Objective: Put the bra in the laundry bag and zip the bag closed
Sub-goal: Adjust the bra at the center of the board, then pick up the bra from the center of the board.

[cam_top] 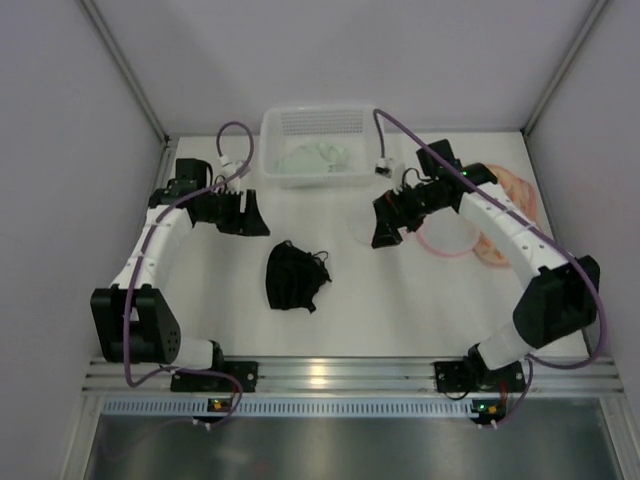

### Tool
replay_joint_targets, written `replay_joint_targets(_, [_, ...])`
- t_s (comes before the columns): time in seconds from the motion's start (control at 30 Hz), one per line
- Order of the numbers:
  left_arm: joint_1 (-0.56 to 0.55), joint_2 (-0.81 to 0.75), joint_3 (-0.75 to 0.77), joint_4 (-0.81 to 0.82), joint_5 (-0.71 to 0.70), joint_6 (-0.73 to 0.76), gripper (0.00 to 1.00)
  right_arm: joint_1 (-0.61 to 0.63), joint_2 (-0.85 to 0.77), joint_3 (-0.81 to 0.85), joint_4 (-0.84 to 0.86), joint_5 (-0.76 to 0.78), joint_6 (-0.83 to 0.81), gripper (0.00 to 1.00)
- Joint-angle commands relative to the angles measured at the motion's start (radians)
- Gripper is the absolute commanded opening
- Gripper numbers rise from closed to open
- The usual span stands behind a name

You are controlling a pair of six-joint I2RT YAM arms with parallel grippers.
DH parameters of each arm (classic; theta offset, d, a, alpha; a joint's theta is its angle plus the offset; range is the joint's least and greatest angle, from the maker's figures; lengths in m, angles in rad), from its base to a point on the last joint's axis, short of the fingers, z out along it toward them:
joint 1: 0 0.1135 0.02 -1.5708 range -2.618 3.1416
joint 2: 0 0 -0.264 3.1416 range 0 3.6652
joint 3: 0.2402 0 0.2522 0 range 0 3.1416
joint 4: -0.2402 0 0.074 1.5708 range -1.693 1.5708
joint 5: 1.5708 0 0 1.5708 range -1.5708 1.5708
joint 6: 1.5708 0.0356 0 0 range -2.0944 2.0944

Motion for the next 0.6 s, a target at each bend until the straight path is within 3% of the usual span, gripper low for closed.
replay_joint_targets(0.0, [0.006,-0.042,0.015,-0.006,0.059,-0.063,0.7,0.141,0.105,0.118,0.161,0.046,0.05,0.99])
replay_joint_targets(0.13, [0.043,-0.058,-0.016,-0.021,0.053,-0.086,0.7,0.266,0.315,0.292,0.187,0.066,0.082,0.99])
replay_joint_targets(0.23, [0.046,-0.067,-0.037,-0.021,0.051,-0.105,0.7,0.342,0.386,0.31,0.271,0.083,0.086,0.99])
replay_joint_targets(0.33, [0.046,-0.044,-0.056,-0.022,0.068,-0.108,0.7,0.398,0.409,0.291,0.359,0.141,0.056,0.99])
replay_joint_targets(0.57, [0.038,0.04,-0.108,-0.021,0.094,-0.005,0.73,0.415,0.453,0.282,0.4,0.083,0.047,1.0])
